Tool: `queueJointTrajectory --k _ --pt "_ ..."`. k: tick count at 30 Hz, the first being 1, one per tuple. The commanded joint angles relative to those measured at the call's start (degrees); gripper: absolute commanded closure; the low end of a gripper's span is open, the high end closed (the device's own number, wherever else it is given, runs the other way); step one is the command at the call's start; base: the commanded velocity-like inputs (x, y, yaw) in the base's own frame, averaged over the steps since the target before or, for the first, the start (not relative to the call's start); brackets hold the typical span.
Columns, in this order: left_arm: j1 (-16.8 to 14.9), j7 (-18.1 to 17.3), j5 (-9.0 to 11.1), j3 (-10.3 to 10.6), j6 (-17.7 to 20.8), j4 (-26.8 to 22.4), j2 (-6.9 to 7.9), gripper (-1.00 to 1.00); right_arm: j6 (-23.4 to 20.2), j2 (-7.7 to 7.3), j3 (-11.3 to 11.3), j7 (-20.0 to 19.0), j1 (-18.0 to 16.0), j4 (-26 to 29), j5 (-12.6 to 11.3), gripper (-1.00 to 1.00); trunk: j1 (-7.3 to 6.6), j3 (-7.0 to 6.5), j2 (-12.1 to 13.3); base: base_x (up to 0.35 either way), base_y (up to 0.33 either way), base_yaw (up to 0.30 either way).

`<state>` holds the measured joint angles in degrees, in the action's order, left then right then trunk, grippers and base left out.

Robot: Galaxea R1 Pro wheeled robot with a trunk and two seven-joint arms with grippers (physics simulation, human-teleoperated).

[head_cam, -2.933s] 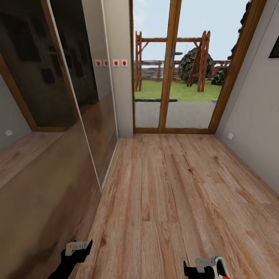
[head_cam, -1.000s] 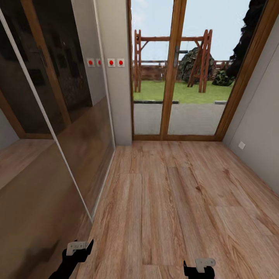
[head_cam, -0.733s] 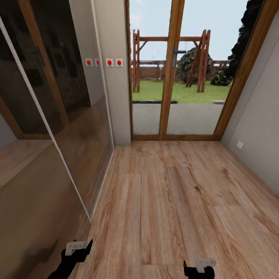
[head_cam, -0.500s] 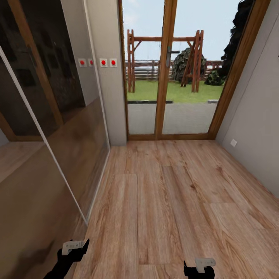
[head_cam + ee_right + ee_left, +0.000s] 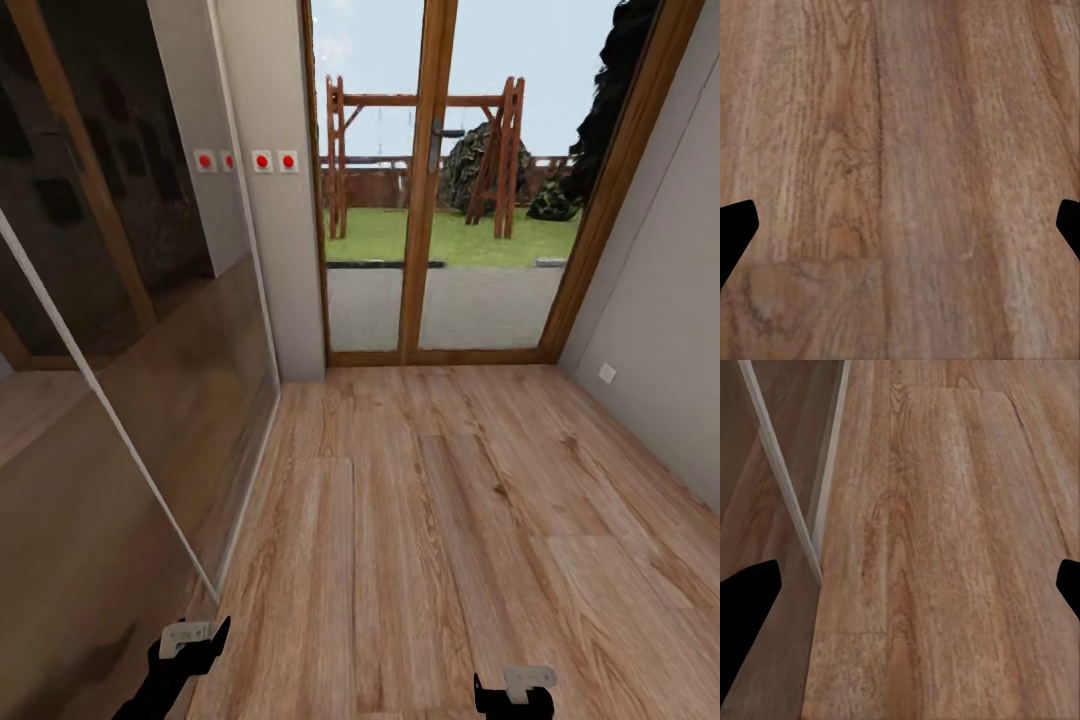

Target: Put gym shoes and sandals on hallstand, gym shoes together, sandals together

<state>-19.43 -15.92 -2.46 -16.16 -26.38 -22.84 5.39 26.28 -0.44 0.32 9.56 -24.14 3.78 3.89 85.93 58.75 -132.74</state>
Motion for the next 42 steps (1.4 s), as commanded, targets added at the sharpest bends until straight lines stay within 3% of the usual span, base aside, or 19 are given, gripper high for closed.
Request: queueJointTrajectory --k 1,14,42 --pt "-0.05 -0.34 -0.09 -0.63 -0.13 0.00 -0.03 -1.00 0.09 0.00 0.03 0.37 -0.03 -0.04 0.42 -1.00 0.00 0.04 -0.02 0.065 0.000 0.000" --pt "0.01 -0.34 -0.09 -0.55 -0.09 -0.10 -0.03 -1.00 0.09 0.00 0.03 0.37 -0.03 -0.01 0.42 -1.00 0.00 0.04 -0.02 0.091 0.000 0.000" --pt "0.01 -0.34 -0.09 -0.54 -0.07 -0.02 -0.09 -1.00 0.09 0.00 0.03 0.37 -0.03 -0.08 0.42 -1.00 0.00 0.04 -0.02 0.326 0.000 -0.005"
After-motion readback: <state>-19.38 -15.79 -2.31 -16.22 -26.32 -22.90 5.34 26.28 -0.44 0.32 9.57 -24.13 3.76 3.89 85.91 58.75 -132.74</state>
